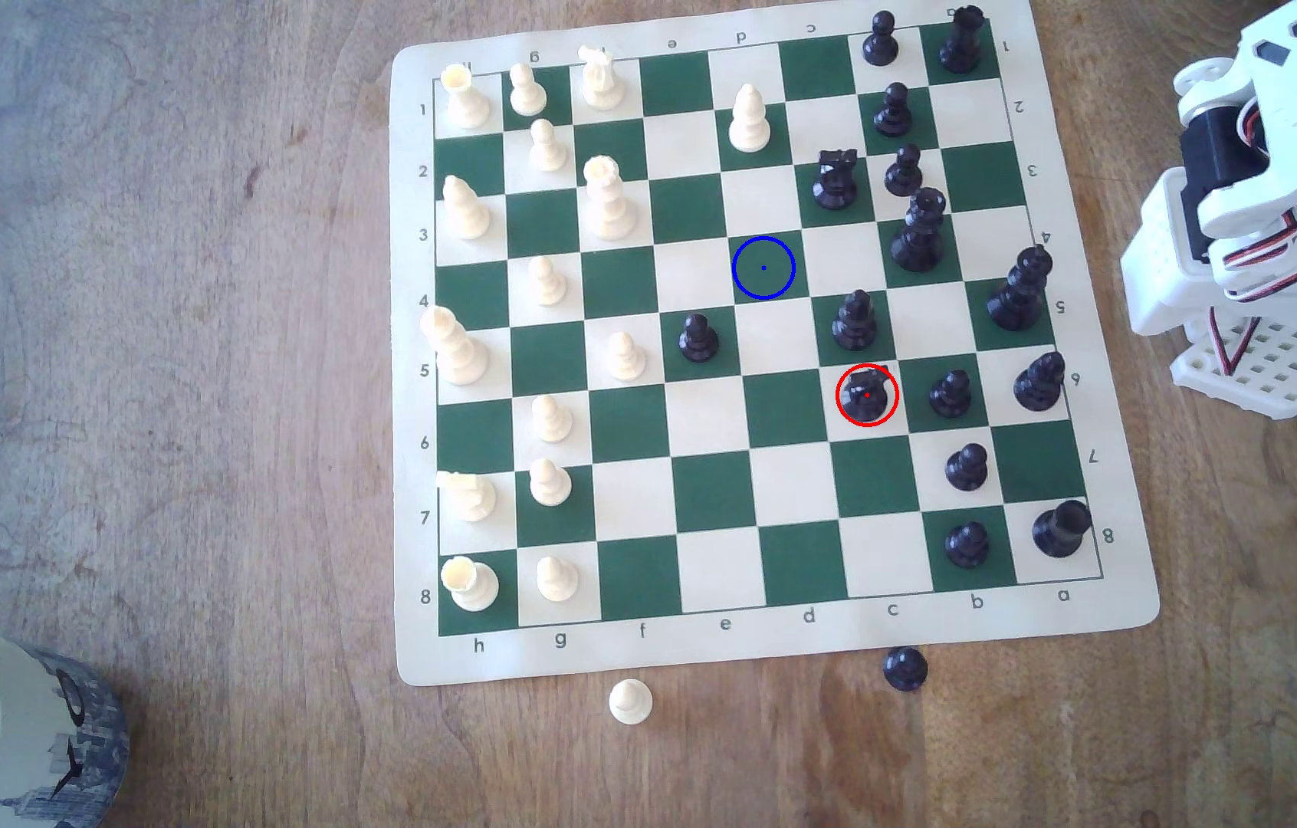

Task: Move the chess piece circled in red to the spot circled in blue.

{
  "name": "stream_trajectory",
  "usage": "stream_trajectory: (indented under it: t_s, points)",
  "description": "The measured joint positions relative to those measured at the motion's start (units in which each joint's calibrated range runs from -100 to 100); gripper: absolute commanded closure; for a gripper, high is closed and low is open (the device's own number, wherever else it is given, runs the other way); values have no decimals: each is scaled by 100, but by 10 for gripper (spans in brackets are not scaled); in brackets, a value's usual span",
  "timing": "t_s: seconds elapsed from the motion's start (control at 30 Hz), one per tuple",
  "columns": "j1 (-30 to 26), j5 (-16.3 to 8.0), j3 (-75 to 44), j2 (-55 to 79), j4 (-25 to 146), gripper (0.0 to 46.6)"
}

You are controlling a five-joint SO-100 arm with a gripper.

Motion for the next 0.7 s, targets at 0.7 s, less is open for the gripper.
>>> stream_trajectory:
  t_s: [0.7]
  points:
    - [-214,24,-434,34,7705,464]
